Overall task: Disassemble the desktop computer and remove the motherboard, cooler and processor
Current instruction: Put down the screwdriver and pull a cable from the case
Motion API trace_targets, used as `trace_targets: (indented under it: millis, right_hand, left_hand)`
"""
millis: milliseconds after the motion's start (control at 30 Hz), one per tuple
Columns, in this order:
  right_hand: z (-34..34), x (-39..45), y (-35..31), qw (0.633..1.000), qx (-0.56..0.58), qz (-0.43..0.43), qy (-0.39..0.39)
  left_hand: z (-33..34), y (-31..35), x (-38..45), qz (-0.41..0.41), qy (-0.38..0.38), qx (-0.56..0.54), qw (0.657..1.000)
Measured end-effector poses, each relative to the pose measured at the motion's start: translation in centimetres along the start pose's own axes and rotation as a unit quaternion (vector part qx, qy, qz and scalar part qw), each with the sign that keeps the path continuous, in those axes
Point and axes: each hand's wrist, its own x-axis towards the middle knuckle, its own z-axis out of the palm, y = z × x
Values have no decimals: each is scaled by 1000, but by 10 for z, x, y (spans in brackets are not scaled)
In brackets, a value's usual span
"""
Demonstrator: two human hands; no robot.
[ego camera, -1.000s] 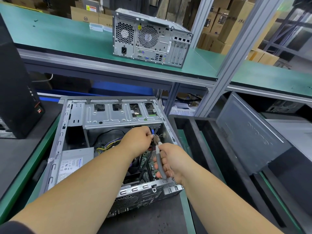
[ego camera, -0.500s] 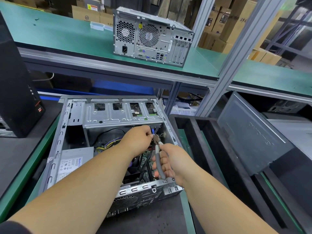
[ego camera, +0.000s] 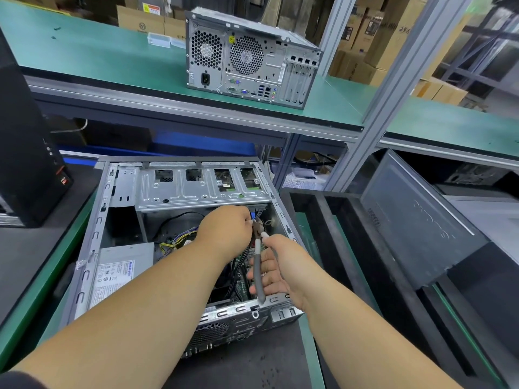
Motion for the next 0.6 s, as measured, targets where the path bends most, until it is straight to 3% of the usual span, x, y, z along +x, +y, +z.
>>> trace_targets:
  millis: [200,400,500,600]
  right_hand:
    - [0,-1,2,999,19,-20,25]
    - [-7,-1,4,998,42,-36,16]
    - [-6,-2,6,998,51,-44,-1]
    - [-6,-4,5,997,57,-46,-14]
  left_hand:
    - [0,2,-1,-26,-2,2,1000]
    - [3,-6,1,-55,-44,-77,995]
    - [4,-9,3,-116,-74,-199,970]
    - [2,-11,3,-176,-88,-335,921]
